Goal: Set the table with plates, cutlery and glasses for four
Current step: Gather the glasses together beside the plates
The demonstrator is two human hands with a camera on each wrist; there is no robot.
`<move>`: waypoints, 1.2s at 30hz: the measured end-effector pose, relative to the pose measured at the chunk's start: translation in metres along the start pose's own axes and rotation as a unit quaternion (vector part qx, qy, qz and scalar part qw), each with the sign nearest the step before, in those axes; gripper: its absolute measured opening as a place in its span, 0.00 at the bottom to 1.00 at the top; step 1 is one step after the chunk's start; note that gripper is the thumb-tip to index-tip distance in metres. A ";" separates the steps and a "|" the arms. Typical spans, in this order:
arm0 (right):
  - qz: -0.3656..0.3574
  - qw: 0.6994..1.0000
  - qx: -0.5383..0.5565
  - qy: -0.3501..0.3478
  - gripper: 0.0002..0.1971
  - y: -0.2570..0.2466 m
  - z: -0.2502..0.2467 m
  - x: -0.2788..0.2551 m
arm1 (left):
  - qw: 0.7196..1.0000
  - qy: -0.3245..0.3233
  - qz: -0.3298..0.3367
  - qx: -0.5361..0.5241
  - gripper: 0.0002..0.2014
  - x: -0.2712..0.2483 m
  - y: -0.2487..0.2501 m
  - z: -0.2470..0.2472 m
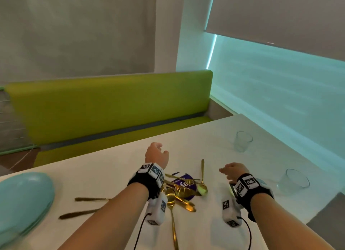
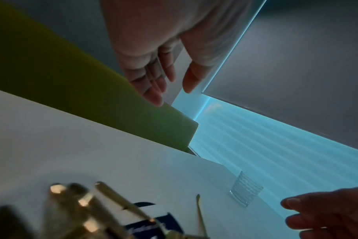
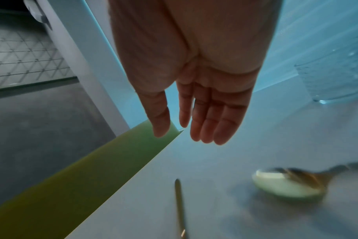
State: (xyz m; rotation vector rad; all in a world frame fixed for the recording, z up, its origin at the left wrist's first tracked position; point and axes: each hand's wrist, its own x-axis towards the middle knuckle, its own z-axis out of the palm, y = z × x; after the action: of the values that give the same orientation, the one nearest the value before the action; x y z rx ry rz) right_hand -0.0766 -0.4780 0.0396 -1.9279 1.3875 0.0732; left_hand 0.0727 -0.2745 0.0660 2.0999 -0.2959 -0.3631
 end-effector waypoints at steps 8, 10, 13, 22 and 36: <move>0.071 0.996 0.040 0.044 0.27 0.015 -0.058 0.143 | 0.998 -0.036 -0.023 0.035 0.13 0.063 0.031 0.072; 0.094 0.991 0.083 0.055 0.28 0.020 -0.057 0.163 | 0.998 -0.036 -0.036 0.038 0.13 0.075 0.032 0.084; 0.122 0.981 0.127 0.081 0.36 0.024 -0.055 0.190 | 0.997 -0.038 -0.044 0.048 0.12 0.092 0.035 0.100; 0.121 0.956 0.220 0.152 0.51 0.029 -0.045 0.236 | 0.995 -0.051 -0.053 0.061 0.12 0.121 0.035 0.135; 0.073 0.942 0.241 0.222 0.45 0.035 -0.032 0.260 | 0.996 -0.073 -0.029 0.052 0.12 0.124 0.035 0.164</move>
State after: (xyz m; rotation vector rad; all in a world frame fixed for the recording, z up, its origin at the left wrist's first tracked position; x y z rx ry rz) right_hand -0.0101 -0.7074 -0.0722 -1.4738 1.6488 -0.6122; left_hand 0.1249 -0.4642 -0.0041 2.1919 -0.3465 -0.5474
